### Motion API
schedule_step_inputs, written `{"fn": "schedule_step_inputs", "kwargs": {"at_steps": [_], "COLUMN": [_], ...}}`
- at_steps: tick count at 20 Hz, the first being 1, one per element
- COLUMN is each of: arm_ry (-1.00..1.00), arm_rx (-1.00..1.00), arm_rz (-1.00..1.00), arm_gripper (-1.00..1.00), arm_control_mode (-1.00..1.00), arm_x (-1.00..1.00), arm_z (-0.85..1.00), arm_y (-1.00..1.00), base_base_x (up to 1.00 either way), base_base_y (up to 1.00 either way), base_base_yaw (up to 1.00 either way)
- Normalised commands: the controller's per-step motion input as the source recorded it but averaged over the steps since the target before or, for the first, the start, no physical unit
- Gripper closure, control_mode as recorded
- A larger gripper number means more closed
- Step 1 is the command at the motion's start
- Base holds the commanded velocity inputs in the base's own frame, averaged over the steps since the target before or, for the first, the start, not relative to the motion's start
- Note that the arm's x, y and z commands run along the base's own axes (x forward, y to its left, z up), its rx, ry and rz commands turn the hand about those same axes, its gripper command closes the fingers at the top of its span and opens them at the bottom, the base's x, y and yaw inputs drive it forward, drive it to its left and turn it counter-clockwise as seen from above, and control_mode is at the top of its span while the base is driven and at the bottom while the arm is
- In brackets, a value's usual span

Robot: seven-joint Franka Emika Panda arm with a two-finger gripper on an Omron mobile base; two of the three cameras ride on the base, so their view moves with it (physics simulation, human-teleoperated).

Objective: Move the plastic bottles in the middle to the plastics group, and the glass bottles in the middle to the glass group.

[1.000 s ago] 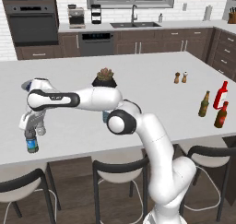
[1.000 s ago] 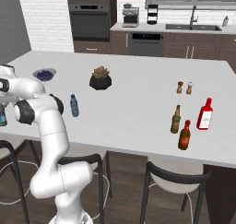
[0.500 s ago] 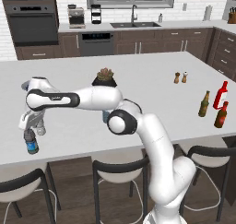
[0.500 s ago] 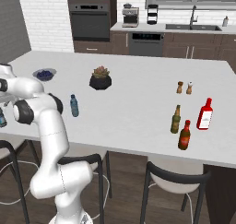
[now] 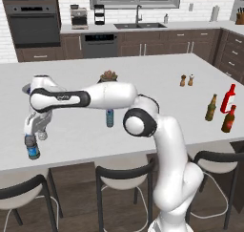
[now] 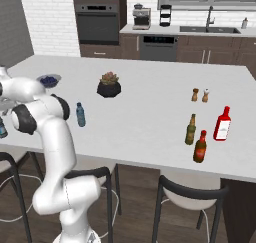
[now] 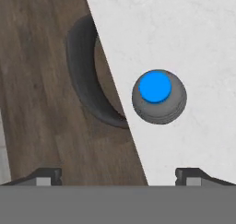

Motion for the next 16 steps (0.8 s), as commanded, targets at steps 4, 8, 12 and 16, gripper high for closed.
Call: {"fn": "schedule_step_inputs", "kwargs": {"at_steps": [4, 8, 12, 16], "arm_ry": [0.00, 0.00, 0.00, 0.00], "arm_rx": [0.00, 0.02, 0.03, 0.00], "arm_rz": [-0.09, -0.13, -0.16, -0.26], "arm_gripper": [-1.00, -1.00, -1.00, -1.00], "arm_control_mode": [-1.00, -1.00, -1.00, -1.00], "arm_x": [-0.10, 0.00, 0.03, 0.12], "arm_z": [0.01, 0.00, 0.00, 0.00], "arm_y": [-0.98, -1.00, -1.00, -1.00], "base_base_x": [0.00, 0.00, 0.00, 0.00], "base_base_y": [0.00, 0.00, 0.00, 0.00], "base_base_yaw": [0.00, 0.00, 0.00, 0.00]}}
